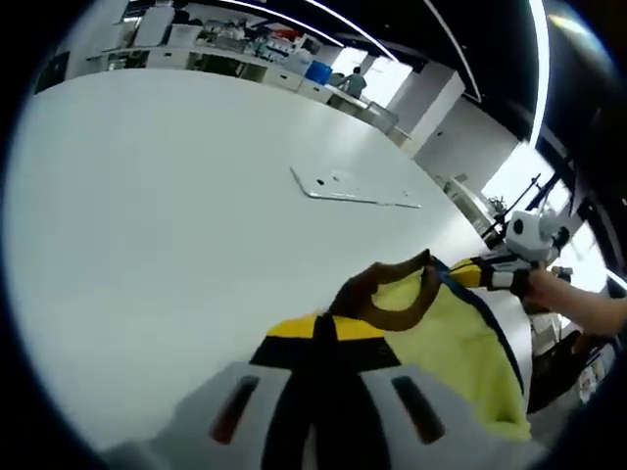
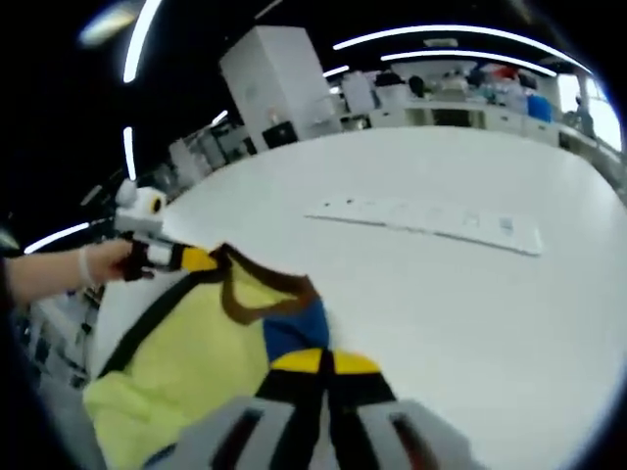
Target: Fold the garment on the visible template until the final outline fits inside the template.
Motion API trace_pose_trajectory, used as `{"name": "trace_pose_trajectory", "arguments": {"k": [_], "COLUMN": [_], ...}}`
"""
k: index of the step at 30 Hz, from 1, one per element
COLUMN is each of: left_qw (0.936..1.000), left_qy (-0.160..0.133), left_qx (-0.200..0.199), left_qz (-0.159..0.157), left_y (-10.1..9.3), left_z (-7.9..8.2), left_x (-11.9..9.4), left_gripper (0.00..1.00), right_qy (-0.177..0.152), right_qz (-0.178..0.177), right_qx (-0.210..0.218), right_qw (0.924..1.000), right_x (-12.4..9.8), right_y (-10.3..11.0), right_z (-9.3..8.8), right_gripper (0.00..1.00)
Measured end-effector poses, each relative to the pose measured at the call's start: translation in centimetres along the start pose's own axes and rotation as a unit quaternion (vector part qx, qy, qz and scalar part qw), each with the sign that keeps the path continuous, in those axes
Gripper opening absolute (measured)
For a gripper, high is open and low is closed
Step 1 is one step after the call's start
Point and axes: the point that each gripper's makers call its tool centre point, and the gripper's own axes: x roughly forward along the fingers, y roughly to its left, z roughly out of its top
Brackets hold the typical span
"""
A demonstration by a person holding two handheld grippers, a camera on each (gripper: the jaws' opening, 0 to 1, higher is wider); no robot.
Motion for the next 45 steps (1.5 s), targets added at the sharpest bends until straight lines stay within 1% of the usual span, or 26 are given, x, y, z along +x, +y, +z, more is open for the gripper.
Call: {"name": "trace_pose_trajectory", "arguments": {"k": [2, 3, 5, 8, 13, 14, 16, 17, 19, 20, 21, 23, 27, 29, 30, 33, 35, 36, 37, 38, 39, 40, 41, 43, 45], "left_qw": [1.0, 0.9999, 0.9999, 0.9998, 0.9988, 0.9983, 0.9979, 0.9979, 0.998, 0.9979, 0.9979, 0.9976, 0.9976, 0.9973, 0.9973, 0.9972, 0.9968, 0.9959, 0.9958, 0.996, 0.9959, 0.9959, 0.9959, 0.996, 0.996], "left_qy": [0.0, -0.004, -0.006, -0.007, -0.013, -0.016, -0.019, -0.022, -0.026, -0.029, -0.03, -0.034, -0.037, -0.04, -0.039, -0.04, -0.039, -0.038, -0.034, -0.027, -0.027, -0.025, -0.027, -0.027, -0.029], "left_qx": [0.003, 0.008, 0.008, 0.008, 0.026, 0.03, 0.038, 0.04, 0.041, 0.035, 0.035, 0.039, 0.039, 0.041, 0.042, 0.044, 0.052, 0.069, 0.076, 0.08, 0.08, 0.081, 0.081, 0.079, 0.078], "left_qz": [-0.006, -0.009, -0.014, -0.015, -0.039, -0.047, -0.049, -0.045, -0.041, -0.045, -0.045, -0.046, -0.044, -0.046, -0.045, -0.045, -0.046, -0.044, -0.038, -0.03, -0.03, -0.031, -0.031, -0.032, -0.032], "left_y": [-0.4, -0.6, -1.0, -1.3, -3.2, -3.8, -4.5, -4.6, -4.9, -5.3, -5.5, -6.3, -7.6, -8.4, -8.5, -8.9, -9.2, -9.4, -9.4, -9.3, -9.5, -9.5, -9.7, -9.7, -9.9], "left_z": [0.1, 0.2, 0.3, 0.3, 0.4, 0.4, 0.4, 0.4, 0.3, 0.2, 0.1, -0.1, -0.5, -0.7, -0.9, -1.1, -1.3, -1.4, -1.7, -2.0, -2.1, -2.3, -2.3, -2.3, -2.5], "left_x": [-0.2, -0.3, -0.7, -1.2, -2.5, -2.9, -3.6, -3.8, -4.4, -4.7, -4.9, -5.6, -6.9, -7.7, -8.0, -9.3, -9.9, -10.3, -10.6, -11.0, -11.3, -11.8, -12.2, -12.6, -13.3], "left_gripper": [0.1, 0.14, 0.16, 0.23, 0.37, 0.4, 0.46, 0.48, 0.52, 0.54, 0.57, 0.62, 0.67, 0.69, 0.7, 0.77, 0.81, 0.84, 0.88, 0.94, 0.99, 0.98, 0.99, 0.99, 0.99], "right_qy": [-0.003, -0.004, -0.009, -0.01, -0.015, -0.015, -0.016, -0.012, -0.007, -0.001, 0.005, 0.008, 0.015, 0.02, 0.023, 0.028, 0.035, 0.036, 0.036, 0.037, 0.037, 0.037, 0.036, 0.034, 0.03], "right_qz": [0.002, 0.002, 0.006, 0.009, 0.011, 0.011, 0.013, 0.013, 0.018, 0.018, 0.021, 0.023, 0.023, 0.028, 0.03, 0.033, 0.036, 0.037, 0.037, 0.037, 0.036, 0.035, 0.03, 0.028, 0.027], "right_qx": [-0.006, -0.006, -0.005, -0.013, -0.031, -0.033, -0.041, -0.043, -0.046, -0.048, -0.051, -0.053, -0.059, -0.064, -0.07, -0.074, -0.071, -0.072, -0.072, -0.072, -0.072, -0.072, -0.074, -0.075, -0.065], "right_qw": [1.0, 1.0, 0.9999, 0.9998, 0.9993, 0.9993, 0.9989, 0.9989, 0.9987, 0.9987, 0.9985, 0.9983, 0.9979, 0.9973, 0.9968, 0.9964, 0.9962, 0.9961, 0.996, 0.9961, 0.9961, 0.9961, 0.9961, 0.9963, 0.9971], "right_x": [-0.2, -0.3, -0.4, -0.8, -1.9, -2.2, -3.1, -3.4, -3.4, -3.8, -4.0, -4.4, -5.6, -6.0, -6.5, -7.2, -7.8, -8.1, -8.4, -8.8, -9.0, -9.0, -9.3, -10.3, -10.8], "right_y": [0.3, 0.4, 0.6, 1.0, 1.7, 1.8, 2.6, 2.9, 3.2, 4.1, 4.6, 5.2, 6.8, 7.4, 8.1, 8.7, 9.2, 9.5, 9.8, 10.1, 10.2, 10.1, 10.1, 10.6, 10.6], "right_z": [0.2, 0.2, 0.4, 0.6, 0.4, 0.3, 0.0, -0.4, -0.9, -1.7, -2.1, -2.5, -2.9, -3.1, -3.4, -3.6, -4.1, -4.4, -4.6, -4.9, -5.1, -5.1, -5.3, -6.0, -6.3], "right_gripper": [0.01, 0.04, 0.08, 0.16, 0.29, 0.31, 0.36, 0.37, 0.41, 0.44, 0.48, 0.54, 0.63, 0.69, 0.71, 0.78, 0.85, 0.88, 0.91, 0.93, 0.93, 0.92, 0.91, 0.93, 0.94]}}
